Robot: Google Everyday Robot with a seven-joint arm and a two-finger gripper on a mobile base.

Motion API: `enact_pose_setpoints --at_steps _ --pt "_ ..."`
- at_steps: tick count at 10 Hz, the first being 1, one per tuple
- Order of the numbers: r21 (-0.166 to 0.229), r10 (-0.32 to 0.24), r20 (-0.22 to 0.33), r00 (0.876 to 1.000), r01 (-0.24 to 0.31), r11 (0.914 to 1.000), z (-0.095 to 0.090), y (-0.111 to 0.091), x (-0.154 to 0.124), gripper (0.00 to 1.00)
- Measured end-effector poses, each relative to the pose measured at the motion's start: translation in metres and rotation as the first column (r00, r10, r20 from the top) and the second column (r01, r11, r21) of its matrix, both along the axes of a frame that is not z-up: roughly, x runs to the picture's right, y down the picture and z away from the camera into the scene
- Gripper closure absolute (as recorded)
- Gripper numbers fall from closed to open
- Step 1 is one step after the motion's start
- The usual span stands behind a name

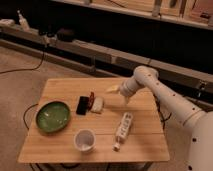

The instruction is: Place the pepper on the white sponge

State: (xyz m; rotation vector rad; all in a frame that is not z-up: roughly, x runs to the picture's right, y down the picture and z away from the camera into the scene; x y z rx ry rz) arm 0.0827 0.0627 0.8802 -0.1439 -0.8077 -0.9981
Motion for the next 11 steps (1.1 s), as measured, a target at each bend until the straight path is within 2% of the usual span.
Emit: enact_pose_setpoints --at_steps 9,10,11 --pt "0.002 0.0 0.0 1.0 0.0 1.0 -0.001 -0.0018 0.0 0.2" --pt "0.001 -0.01 -0.003 1.0 0.01 1.0 0.0001 -0.0016 0.0018 0.2" --pt "-0.001 -0.044 -0.009 0.999 0.044 0.999 0.0044 -0.0033 0.0032 0.2"
